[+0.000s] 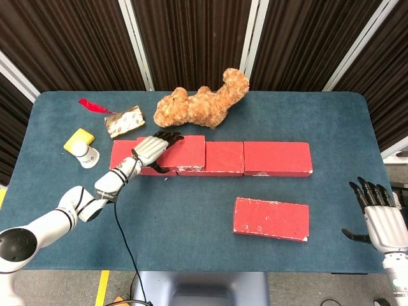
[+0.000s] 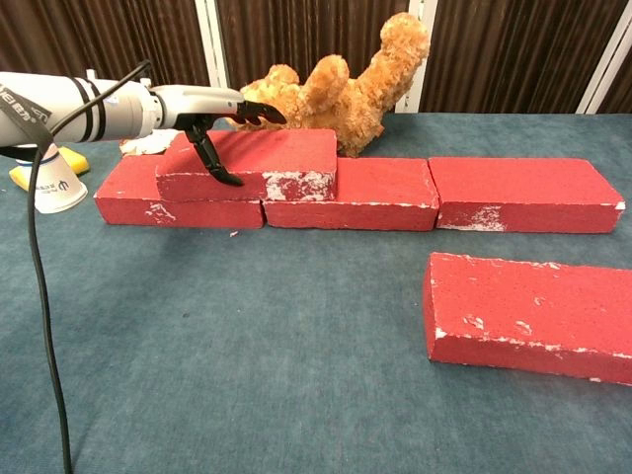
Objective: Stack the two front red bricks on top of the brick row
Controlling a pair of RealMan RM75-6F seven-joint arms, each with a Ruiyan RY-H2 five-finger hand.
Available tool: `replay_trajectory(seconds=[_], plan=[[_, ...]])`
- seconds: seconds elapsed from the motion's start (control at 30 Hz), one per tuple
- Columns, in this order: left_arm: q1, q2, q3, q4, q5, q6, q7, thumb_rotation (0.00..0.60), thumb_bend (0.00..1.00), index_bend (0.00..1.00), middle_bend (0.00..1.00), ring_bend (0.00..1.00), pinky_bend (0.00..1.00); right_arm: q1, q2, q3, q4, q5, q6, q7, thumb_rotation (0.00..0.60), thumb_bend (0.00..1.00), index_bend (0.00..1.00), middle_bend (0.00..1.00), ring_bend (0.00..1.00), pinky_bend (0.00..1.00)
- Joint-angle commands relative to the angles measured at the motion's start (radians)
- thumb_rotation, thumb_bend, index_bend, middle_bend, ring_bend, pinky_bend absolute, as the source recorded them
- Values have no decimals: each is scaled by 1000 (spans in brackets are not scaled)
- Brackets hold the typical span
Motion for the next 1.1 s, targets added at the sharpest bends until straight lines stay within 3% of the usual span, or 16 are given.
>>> replay_trajectory(seconds=[0.03,0.2,0.3,0.47,0.57,0.67,0.77,0.97,1.1], plan=[[3,12,-3,-18,0,5,6,600,206,0,0,0,0,-1,0,0,0,-2,2,2,552,113,0,0,0,0],[40,76,-5,-115,27,112,46,600,202,0,0,0,0,-1,-2,-1,4,-22,9,19,552,113,0,0,0,0],[116,159,2,-242,45,256,138,600,211,0,0,0,0,-2,-2,-11,10,-66,18,62,547,113,0,0,0,0],[354,297,69,-510,15,522,455,600,243,0,0,0,0,18,-4,-43,9,-142,-19,136,546,113,0,0,0,0],[504,305,126,-588,-36,640,605,600,259,0,0,0,0,40,-45,-38,5,-133,-56,125,549,113,0,0,0,0],[629,250,155,-554,-80,740,676,600,265,0,0,0,0,80,-82,-29,-4,-97,-130,86,550,112,0,0,0,0],[706,202,152,-497,-114,785,639,600,267,0,0,0,0,128,-110,-14,-20,-37,-220,36,549,112,0,0,0,0],[737,185,130,-457,-109,781,639,600,272,0,0,0,0,221,-189,-7,-11,93,-395,-70,553,113,0,0,0,0],[744,191,118,-459,-90,775,629,600,271,0,0,0,0,252,-242,-13,1,152,-438,-142,553,113,0,0,0,0]])
